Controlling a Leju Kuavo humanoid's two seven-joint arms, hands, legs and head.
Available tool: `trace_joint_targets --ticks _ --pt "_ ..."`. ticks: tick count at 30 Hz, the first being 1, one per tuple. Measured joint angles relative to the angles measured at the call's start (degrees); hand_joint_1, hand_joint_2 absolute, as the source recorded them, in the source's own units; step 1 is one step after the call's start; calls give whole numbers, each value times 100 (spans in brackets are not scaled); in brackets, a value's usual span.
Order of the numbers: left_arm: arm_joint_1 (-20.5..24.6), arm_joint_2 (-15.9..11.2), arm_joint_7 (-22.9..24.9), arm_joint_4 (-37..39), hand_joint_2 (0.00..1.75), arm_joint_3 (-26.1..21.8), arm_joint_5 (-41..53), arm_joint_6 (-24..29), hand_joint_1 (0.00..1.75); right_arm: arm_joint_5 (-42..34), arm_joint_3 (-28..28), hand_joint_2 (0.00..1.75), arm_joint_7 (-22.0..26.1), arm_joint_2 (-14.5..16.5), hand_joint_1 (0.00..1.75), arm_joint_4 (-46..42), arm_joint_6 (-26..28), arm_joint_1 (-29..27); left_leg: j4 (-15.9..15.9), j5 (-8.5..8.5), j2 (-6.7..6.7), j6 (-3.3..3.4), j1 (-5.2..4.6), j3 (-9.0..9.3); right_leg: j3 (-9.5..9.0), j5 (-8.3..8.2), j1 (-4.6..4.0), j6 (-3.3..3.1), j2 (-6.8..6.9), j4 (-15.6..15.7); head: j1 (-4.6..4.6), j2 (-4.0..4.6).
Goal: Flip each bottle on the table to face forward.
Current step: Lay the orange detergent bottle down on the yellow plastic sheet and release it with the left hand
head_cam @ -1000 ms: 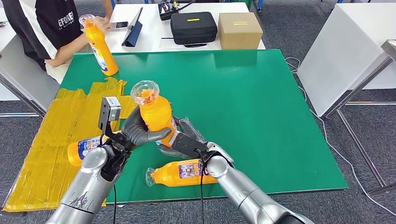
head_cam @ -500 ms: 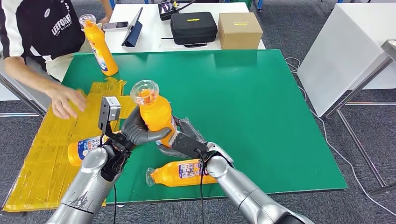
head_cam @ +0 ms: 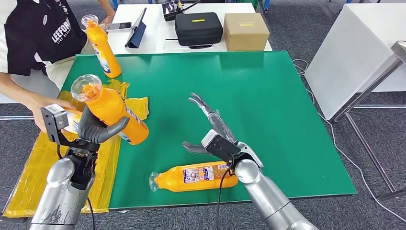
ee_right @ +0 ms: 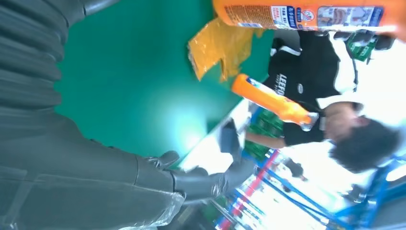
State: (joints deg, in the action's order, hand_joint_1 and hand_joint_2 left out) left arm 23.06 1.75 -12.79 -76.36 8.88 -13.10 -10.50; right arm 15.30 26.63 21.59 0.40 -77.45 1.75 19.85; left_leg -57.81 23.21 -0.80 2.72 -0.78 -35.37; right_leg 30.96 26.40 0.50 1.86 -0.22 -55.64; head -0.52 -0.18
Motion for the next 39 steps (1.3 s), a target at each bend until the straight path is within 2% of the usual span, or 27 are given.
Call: trace_joint_targets --ticks 6,15,18,22,26,33,39 --pt "-230 -58 -11 -257 175 -419 28 29 175 102 -183 175 -54 -144 0 -721 51 -320 0 0 -1 0 -1 0 0 0 1 0 1 1 1 -1" --pt "-320 -73 -12 -361 175 -547 39 34 175 166 -247 175 -93 -186 0 -1098 55 -459 0 -1 -3 0 -1 0 -1 0 1 0 1 0 0 0" --pt "-318 -74 -72 -403 175 -556 321 242 175 246 -284 175 -146 -187 0 -1181 78 -465 0 -1 -3 0 -1 0 -1 0 1 0 1 0 0 -1" --pt "-316 -102 -210 -544 175 -555 1695 1038 175 532 -415 175 -255 -189 0 -1391 211 -533 0 0 -3 0 -1 0 0 0 1 0 2 0 -1 0" --pt "-301 -169 -68 -687 175 -523 3460 1667 175 971 -571 175 -421 -204 0 -1626 373 -658 0 0 -3 0 -1 0 2 0 1 0 1 1 0 -1" --pt "-104 -272 230 -300 175 -162 5781 1888 175 1439 -687 175 -591 -208 0 -1733 430 -674 0 -1 -2 0 -1 1 0 -1 1 0 1 1 0 1" --pt "14 -278 373 263 175 79 6505 1935 175 1564 -682 175 -602 -208 0 -1733 430 -678 0 0 -2 0 -1 0 1 -1 1 1 1 1 -1 0"
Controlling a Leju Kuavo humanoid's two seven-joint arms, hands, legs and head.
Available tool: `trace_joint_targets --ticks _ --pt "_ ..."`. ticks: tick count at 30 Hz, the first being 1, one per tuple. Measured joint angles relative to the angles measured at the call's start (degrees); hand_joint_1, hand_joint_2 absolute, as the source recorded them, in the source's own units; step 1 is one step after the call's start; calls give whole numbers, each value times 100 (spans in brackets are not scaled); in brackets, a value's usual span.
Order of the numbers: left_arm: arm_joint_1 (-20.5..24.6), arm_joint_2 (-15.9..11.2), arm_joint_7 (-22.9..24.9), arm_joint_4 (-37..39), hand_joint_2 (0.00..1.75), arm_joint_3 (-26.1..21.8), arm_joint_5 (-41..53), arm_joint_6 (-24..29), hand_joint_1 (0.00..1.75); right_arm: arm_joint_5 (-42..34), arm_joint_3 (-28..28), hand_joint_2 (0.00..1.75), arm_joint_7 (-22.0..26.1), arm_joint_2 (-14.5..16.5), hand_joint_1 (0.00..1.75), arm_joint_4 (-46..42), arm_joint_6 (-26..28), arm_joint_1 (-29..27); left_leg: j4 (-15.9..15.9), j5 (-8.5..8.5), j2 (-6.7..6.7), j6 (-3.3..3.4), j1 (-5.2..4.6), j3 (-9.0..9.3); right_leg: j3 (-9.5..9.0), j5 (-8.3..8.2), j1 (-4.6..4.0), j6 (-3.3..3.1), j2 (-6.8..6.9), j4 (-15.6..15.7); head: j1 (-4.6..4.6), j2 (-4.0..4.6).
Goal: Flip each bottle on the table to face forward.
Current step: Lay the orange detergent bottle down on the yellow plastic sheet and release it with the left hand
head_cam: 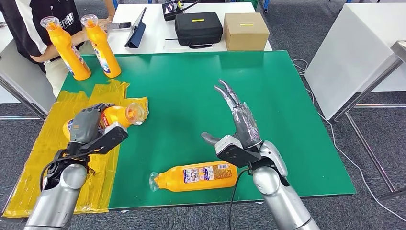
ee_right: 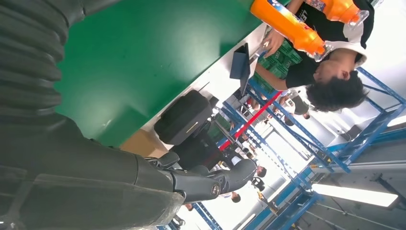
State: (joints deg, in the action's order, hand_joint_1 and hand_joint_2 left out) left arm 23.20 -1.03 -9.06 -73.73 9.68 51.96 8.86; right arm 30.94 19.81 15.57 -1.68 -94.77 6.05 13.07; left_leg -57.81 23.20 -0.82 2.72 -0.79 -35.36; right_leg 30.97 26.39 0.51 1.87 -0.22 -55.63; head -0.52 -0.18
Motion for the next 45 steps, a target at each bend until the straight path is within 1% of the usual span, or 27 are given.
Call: trace_joint_targets --ticks 6,17,21,25,28,33,38,39,43,45 --pt "124 21 96 558 175 83 297 -39 175 91 6 175 -69 10 0 4 -7 7 0 1 0 0 0 -1 1 1 0 0 0 0 2 0" --pt "381 130 31 1593 175 143 279 -90 175 94 35 175 -130 55 0 48 -55 95 0 0 -1 0 0 -1 -1 0 0 0 0 0 1 1" --pt "674 191 -62 2356 175 152 176 -48 175 78 95 175 -159 57 0 109 -84 156 0 0 -9 0 -1 5 -11 1 0 0 5 0 0 0" --pt "1093 213 -18 3223 175 167 179 83 175 47 167 175 -225 59 0 161 -99 198 2 2 -11 -3 -1 38 -45 2 -1 -2 9 1 2 1" --pt "1329 214 23 3711 175 166 170 109 175 44 184 175 -258 61 0 177 -108 199 5 7 -11 -8 -1 72 -77 4 -2 -4 9 1 2 1" --pt "1564 219 148 4193 175 165 223 127 175 48 185 175 -308 58 0 179 -127 199 9 11 -2 -12 1 111 -108 5 -4 -7 0 0 2 1" --pt "1689 225 376 4480 175 173 394 180 175 60 185 175 -325 58 0 179 -134 197 9 9 12 -14 3 126 -118 5 -5 -7 -12 -4 2 -1" --pt "1704 225 391 4513 175 174 403 185 172 60 185 175 -328 58 0 179 -136 197 9 9 15 -14 3 128 -119 4 -5 -7 -14 -4 2 0" --pt "1737 225 517 4615 175 176 540 207 2 63 185 175 -342 58 0 179 -157 194 11 9 20 -14 3 130 -120 5 -5 -7 -19 -5 2 -1" --pt "1726 223 675 4678 175 178 665 232 0 68 185 175 -344 58 0 179 -168 187 12 9 24 -14 3 129 -117 5 -6 -7 -24 -5 2 0"
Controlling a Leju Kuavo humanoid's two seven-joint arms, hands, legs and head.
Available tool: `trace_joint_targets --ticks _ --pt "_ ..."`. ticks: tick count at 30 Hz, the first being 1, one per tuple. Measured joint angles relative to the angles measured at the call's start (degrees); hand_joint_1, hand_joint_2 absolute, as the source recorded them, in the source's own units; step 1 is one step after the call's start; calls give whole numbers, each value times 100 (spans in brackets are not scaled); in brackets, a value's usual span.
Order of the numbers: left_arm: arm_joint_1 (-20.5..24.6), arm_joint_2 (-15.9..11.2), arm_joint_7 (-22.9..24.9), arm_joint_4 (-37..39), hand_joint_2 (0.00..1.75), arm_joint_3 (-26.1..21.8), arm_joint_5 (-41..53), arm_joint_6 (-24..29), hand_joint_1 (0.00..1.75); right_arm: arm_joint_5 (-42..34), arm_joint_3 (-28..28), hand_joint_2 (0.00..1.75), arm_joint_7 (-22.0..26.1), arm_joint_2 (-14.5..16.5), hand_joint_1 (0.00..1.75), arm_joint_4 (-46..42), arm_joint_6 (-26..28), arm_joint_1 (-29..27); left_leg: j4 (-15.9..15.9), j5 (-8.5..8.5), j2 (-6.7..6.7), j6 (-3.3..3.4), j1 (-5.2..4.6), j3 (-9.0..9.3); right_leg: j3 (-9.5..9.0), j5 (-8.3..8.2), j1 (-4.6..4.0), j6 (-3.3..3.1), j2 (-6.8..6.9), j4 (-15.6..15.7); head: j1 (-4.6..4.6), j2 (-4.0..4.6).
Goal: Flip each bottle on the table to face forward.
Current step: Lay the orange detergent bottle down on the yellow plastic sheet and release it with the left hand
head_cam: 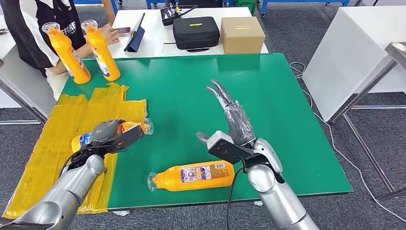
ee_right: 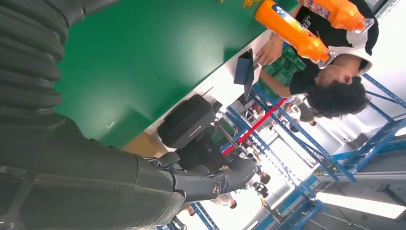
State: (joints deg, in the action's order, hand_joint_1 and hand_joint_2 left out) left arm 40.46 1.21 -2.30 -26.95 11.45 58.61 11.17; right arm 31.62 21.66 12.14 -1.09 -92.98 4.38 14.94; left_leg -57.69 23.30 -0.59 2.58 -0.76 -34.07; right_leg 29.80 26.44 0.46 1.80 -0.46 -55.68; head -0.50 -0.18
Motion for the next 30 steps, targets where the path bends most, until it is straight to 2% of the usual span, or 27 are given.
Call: trace_joint_targets --ticks 4,10,23,27,30 --pt "-88 -9 287 112 175 3 243 71 0 13 1 175 -20 2 0 0 -29 -10 0 -2 1 -2 3 -11 11 1 -1 0 -1 -1 -2 0" --pt "-56 -14 474 158 175 3 409 40 0 28 4 175 -33 41 0 0 -51 -11 1 -1 -1 -3 1 -16 13 1 -2 -1 0 -1 -1 1" --pt "-28 -8 350 161 175 -148 321 -62 0 85 4 175 -36 83 0 13 -57 -44 1 -2 0 -3 2 -15 14 1 -2 -1 1 -1 0 1" --pt "-28 9 -66 104 0 -269 11 -194 0 109 4 175 -50 83 0 15 -57 -56 0 -2 -2 -3 2 -15 15 1 -1 -1 3 0 0 0" --pt "-104 33 -496 -189 0 -409 -420 -444 0 136 -5 175 -58 74 0 15 -45 -123 0 -3 -6 -3 2 -19 21 1 -1 -1 9 0 -1 0"
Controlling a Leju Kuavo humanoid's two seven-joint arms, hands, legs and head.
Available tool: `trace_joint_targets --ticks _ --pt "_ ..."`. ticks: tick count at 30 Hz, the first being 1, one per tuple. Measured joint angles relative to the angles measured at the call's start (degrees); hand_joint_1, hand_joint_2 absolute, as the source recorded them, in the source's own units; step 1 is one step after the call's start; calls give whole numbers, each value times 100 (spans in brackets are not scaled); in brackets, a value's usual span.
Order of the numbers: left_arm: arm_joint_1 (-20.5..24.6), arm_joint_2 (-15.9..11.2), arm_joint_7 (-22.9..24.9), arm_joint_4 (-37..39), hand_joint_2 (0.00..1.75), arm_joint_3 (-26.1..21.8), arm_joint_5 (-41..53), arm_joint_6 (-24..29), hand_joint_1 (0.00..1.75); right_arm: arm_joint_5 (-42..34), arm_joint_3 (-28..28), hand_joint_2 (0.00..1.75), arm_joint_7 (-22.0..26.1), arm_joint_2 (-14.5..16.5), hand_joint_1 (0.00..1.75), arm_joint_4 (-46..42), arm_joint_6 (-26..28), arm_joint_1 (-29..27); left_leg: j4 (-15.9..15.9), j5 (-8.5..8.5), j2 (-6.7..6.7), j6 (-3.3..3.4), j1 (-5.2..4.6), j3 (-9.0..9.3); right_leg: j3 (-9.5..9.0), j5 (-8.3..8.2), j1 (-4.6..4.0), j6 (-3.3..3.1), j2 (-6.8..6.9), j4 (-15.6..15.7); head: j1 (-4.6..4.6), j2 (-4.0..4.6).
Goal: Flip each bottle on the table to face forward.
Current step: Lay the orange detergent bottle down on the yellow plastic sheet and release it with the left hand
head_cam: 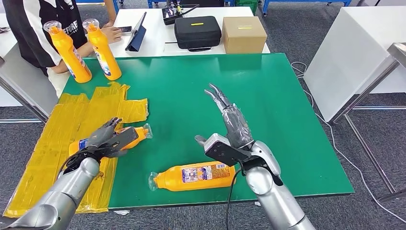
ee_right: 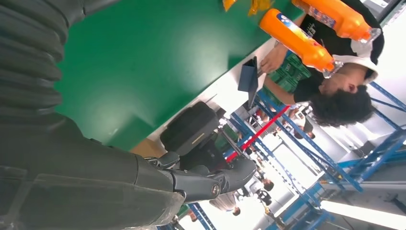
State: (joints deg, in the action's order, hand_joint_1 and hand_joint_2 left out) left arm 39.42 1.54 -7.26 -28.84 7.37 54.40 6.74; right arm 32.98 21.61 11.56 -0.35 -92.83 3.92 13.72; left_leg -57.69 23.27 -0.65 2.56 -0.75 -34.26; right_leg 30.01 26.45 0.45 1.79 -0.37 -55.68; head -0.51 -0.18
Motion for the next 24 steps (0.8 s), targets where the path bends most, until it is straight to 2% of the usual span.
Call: trace_joint_targets --ticks 4,10,18,24 --pt "-337 48 -255 -844 0 -68 -707 -346 0 67 -37 175 13 -28 0 -4 69 -189 -1 -1 3 1 -1 -17 14 -1 2 1 -1 0 -1 1" --pt "-764 53 -194 -2060 0 -68 -1115 -500 0 115 -101 175 48 -77 0 -44 138 -464 -3 -1 3 2 -7 -52 48 -2 7 3 -1 1 0 -1" --pt "-932 47 -189 -2533 0 -68 -1146 -484 0 127 -151 175 51 -89 0 -48 144 -508 -3 -1 3 1 -4 -67 65 -2 5 3 -1 0 -1 -1" --pt "-1086 -23 -118 -3046 0 -71 -1441 -197 0 169 -161 175 50 -90 0 -76 151 -554 -3 -1 3 1 -4 -75 70 -2 5 3 -1 0 1 1"
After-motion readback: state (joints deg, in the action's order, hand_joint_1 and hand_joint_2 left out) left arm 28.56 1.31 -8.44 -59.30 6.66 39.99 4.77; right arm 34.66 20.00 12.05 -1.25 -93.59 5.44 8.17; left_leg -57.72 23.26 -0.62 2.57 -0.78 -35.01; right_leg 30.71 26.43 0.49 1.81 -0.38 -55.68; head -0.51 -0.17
